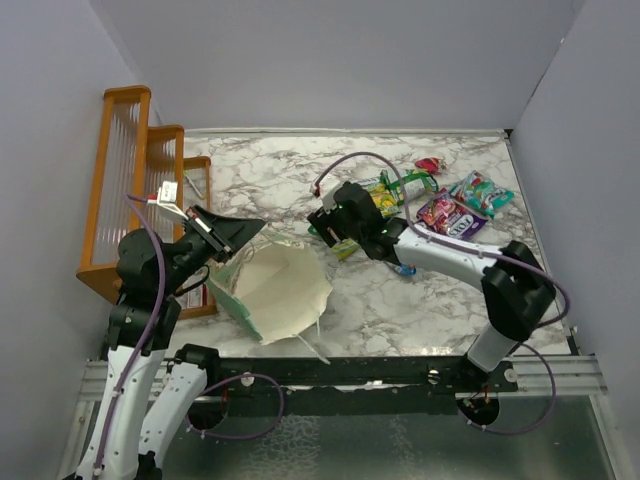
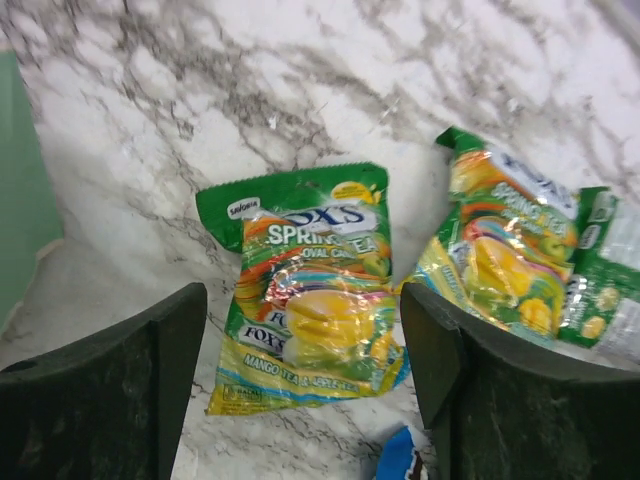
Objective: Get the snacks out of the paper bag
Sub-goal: Place the snack at the center of the board, then adjust the paper bag at the center of the board.
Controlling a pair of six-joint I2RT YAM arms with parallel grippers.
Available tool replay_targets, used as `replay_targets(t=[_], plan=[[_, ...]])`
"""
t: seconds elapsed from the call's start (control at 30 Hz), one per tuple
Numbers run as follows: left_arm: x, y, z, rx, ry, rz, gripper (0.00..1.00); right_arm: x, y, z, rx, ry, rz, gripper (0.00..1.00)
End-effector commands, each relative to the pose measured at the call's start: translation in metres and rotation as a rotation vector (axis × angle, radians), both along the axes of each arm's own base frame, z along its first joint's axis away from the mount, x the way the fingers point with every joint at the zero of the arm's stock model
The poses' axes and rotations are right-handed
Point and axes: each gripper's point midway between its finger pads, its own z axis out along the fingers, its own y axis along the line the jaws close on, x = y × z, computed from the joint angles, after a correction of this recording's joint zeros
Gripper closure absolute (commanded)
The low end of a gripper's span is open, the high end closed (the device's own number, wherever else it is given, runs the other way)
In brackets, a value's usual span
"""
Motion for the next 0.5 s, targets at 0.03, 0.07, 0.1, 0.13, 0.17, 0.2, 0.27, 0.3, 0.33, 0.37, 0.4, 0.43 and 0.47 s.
replay_targets(t=[0.03,0.07,0.1,0.13,0.17,0.2,0.27,0.3,0.33,0.37,0.4,0.43,0.47], plan=[[-0.001,-0.011,0.027,-0.219,0.035,-0.064,1.0,0.003,-0.026,0.101,0.252,-0.143,-0.172,0.17],[0.0,-0.012,0.028,-0.235,0.043,-0.073,1.0,0.002,-0.033,0.111,0.266,-0.157,-0.192,0.14],[0.001,-0.013,0.03,-0.245,0.046,-0.079,1.0,0.0,-0.041,0.121,0.281,-0.172,-0.217,0.07],[0.002,-0.013,0.031,-0.249,0.05,-0.083,1.0,-0.001,-0.048,0.128,0.289,-0.183,-0.241,0.02],[0.003,-0.014,0.032,-0.252,0.052,-0.088,1.0,-0.003,-0.057,0.137,0.298,-0.203,-0.267,0.0],[0.003,-0.015,0.034,-0.256,0.053,-0.098,1.0,-0.004,-0.065,0.143,0.303,-0.219,-0.292,0.0],[0.004,-0.018,0.041,-0.27,0.048,-0.117,1.0,-0.009,-0.08,0.158,0.326,-0.248,-0.338,0.01],[0.004,-0.018,0.045,-0.279,0.043,-0.125,1.0,-0.012,-0.088,0.163,0.337,-0.259,-0.362,0.01],[0.004,-0.019,0.051,-0.287,0.033,-0.129,1.0,-0.015,-0.093,0.169,0.351,-0.267,-0.371,0.01],[0.004,-0.019,0.058,-0.293,0.019,-0.134,1.0,-0.019,-0.098,0.175,0.367,-0.272,-0.378,0.01],[0.004,-0.019,0.064,-0.295,0.007,-0.137,1.0,-0.022,-0.102,0.181,0.381,-0.278,-0.381,0.01],[0.003,-0.019,0.071,-0.296,-0.009,-0.141,1.0,-0.027,-0.107,0.189,0.399,-0.29,-0.379,0.01],[0.003,-0.019,0.077,-0.298,-0.02,-0.146,1.0,-0.03,-0.11,0.194,0.41,-0.297,-0.376,0.01]])
